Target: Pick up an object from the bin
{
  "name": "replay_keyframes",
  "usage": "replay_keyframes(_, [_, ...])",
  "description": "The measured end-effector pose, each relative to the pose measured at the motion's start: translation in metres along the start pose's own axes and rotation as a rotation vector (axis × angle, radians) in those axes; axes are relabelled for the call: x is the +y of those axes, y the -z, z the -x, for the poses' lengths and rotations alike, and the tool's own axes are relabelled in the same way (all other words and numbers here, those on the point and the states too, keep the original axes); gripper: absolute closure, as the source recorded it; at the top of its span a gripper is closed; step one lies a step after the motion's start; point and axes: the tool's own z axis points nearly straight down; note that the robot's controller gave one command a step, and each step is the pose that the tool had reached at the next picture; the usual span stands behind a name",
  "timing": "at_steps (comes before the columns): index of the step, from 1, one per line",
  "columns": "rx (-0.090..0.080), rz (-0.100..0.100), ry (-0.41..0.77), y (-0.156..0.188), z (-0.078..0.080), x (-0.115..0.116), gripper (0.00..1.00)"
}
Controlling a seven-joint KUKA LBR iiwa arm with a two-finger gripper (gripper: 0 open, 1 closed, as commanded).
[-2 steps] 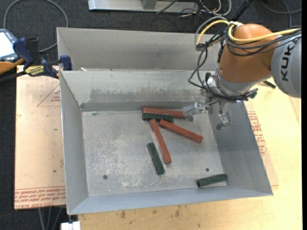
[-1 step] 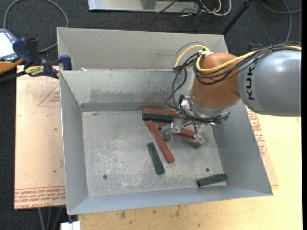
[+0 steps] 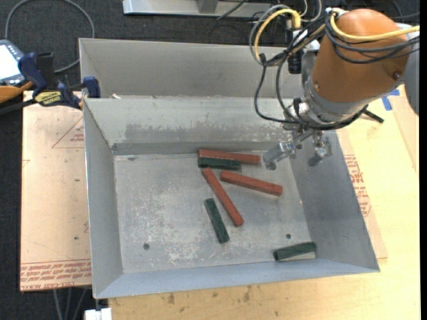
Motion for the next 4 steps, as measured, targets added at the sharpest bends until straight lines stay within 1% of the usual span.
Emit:
replay_keyframes(1, [-0.005, 0.014, 0.108, -0.091, 0.019, -0.021, 0.0])
replay_keyframes(2, [-0.001, 0.009, -0.017, -0.171, 0.077, -0.024, 0.0])
replay_keyframes(3, [-0.004, 0.006, 0.894, -0.163, 0.066, -0.021, 0.0])
replay_keyframes(4, [-0.006, 0.003, 1.18, -0.066, 0.083, -0.029, 0.0])
